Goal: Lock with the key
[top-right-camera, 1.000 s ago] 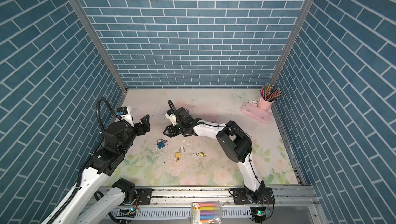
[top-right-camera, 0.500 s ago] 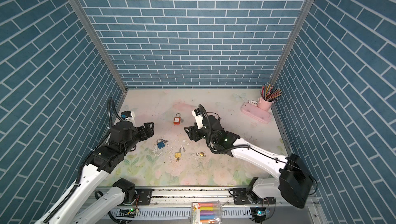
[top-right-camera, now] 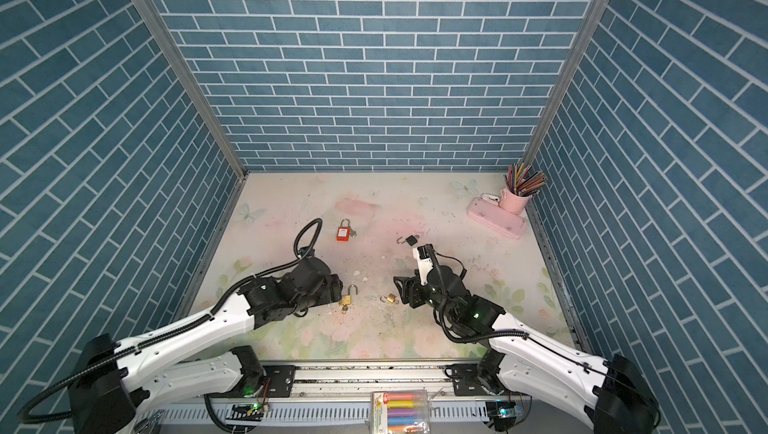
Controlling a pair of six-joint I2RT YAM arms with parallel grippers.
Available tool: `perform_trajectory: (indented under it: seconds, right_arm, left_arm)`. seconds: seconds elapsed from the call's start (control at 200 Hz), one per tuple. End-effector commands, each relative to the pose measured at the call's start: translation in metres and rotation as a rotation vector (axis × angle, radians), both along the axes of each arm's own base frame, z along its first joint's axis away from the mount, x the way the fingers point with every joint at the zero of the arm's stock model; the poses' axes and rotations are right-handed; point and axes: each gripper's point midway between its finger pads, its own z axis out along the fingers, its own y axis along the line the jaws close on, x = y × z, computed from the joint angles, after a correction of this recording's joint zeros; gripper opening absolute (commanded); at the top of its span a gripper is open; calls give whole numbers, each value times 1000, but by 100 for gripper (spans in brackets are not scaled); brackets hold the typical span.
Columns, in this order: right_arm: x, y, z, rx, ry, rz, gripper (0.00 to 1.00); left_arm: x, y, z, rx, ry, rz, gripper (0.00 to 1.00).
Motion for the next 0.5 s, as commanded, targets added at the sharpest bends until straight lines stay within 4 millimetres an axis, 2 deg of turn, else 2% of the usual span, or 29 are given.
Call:
perform_trajectory:
  seconds: [0.0,0.195,0.495]
  right_arm:
    - [1,-8,-11,24,59,-65,72]
    - [1,-4,-20,45,101,-55,72]
    - [3,-1,-26,44,122,-50,72]
  left_arm:
    - [-3,-8,-16,24,18,29,87]
    - [-8,-25,-40,48,75,-22,83]
    - [-3,-26,-64,148,104,-39,77]
